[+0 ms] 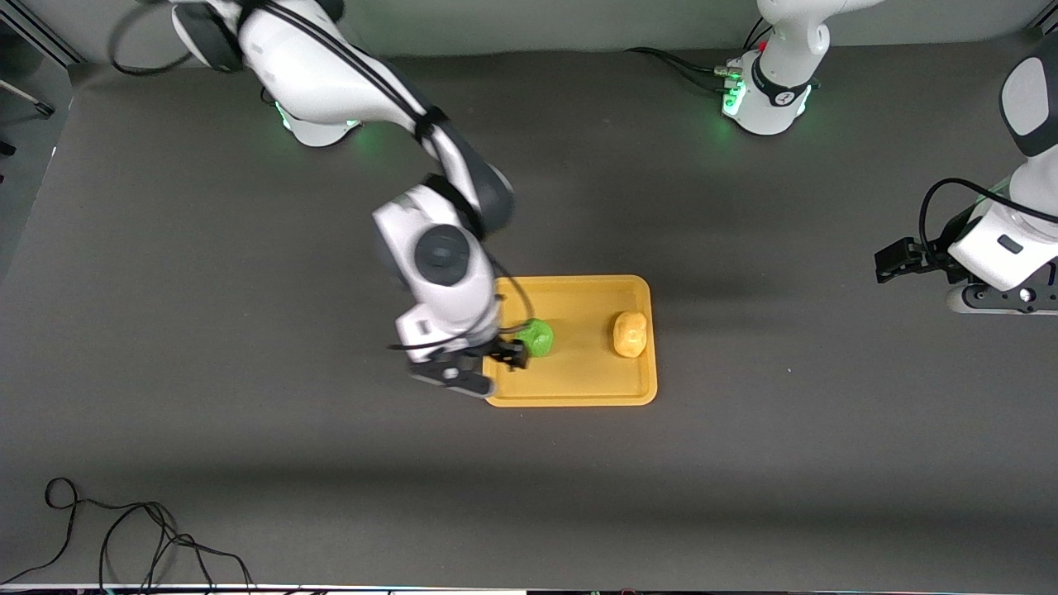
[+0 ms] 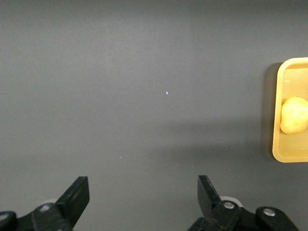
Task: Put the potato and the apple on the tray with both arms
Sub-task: 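Open the right gripper and lift it away from the apple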
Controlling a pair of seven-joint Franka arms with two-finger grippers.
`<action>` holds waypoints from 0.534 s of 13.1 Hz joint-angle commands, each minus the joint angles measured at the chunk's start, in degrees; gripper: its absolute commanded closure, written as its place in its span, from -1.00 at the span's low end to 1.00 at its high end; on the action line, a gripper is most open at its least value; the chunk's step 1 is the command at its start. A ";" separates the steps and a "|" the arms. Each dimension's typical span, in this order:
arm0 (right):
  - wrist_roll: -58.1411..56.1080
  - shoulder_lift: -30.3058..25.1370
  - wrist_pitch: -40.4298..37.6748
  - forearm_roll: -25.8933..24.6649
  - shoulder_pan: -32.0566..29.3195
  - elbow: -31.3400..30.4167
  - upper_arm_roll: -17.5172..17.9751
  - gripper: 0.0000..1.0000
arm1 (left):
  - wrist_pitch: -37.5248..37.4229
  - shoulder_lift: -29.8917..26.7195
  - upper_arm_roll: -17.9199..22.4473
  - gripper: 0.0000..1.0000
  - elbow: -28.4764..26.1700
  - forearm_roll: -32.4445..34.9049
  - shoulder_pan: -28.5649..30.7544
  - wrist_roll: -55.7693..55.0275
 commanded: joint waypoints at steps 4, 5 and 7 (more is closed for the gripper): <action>-10.53 -17.97 -8.76 2.73 -9.18 -12.62 -0.03 -1.00 | -1.20 -3.13 0.04 -1.00 -1.64 -0.86 1.14 2.19; -11.84 -20.44 -8.76 2.55 -9.19 -14.47 -1.51 -1.00 | -1.30 -3.48 -0.05 -1.00 -1.64 -0.77 0.88 2.53; -15.35 -25.36 -8.85 2.55 -9.63 -17.72 -3.81 -1.00 | -1.21 -3.57 -0.05 -1.00 -1.38 -0.59 0.61 2.54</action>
